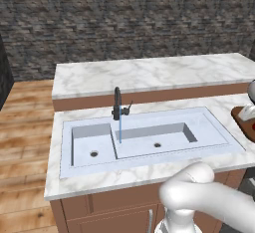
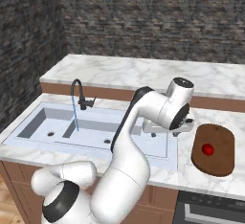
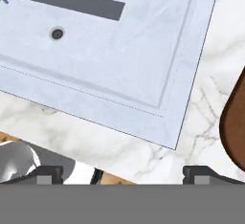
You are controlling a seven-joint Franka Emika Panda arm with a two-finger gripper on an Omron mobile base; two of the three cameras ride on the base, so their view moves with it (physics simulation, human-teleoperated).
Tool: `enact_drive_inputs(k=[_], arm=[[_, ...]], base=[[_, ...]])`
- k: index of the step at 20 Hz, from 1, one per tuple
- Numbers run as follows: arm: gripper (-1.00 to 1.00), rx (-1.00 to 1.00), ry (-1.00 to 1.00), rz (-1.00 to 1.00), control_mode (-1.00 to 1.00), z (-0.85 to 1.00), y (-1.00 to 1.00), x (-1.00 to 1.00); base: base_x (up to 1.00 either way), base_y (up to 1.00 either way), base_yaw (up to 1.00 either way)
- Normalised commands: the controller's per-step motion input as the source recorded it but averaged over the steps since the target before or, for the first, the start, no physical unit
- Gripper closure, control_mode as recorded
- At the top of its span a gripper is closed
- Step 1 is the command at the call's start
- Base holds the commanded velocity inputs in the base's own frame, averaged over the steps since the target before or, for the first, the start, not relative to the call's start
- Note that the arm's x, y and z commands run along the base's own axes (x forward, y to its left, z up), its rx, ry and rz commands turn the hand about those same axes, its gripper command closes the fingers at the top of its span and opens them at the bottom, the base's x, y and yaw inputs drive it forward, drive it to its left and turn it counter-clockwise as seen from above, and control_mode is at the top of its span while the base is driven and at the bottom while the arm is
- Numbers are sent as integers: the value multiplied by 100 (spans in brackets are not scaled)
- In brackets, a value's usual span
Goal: Pick the apple from the sink and place it on the cutting board to airdry. Then turn off the sink faucet.
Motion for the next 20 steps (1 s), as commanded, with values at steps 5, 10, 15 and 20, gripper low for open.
enact_drive_inputs(k=[5, 10, 15, 20], arm=[[-100, 22, -2, 1, -100, 14, 28, -20], [-100, 11, -6, 9, -100, -2, 26, -31], [-100, 0, -17, 37, -100, 2, 32, -20], [-100, -5, -10, 39, -100, 29, 22, -15]], base=[[0, 0, 0], [0, 0, 0], [0, 0, 0], [0, 0, 0]])
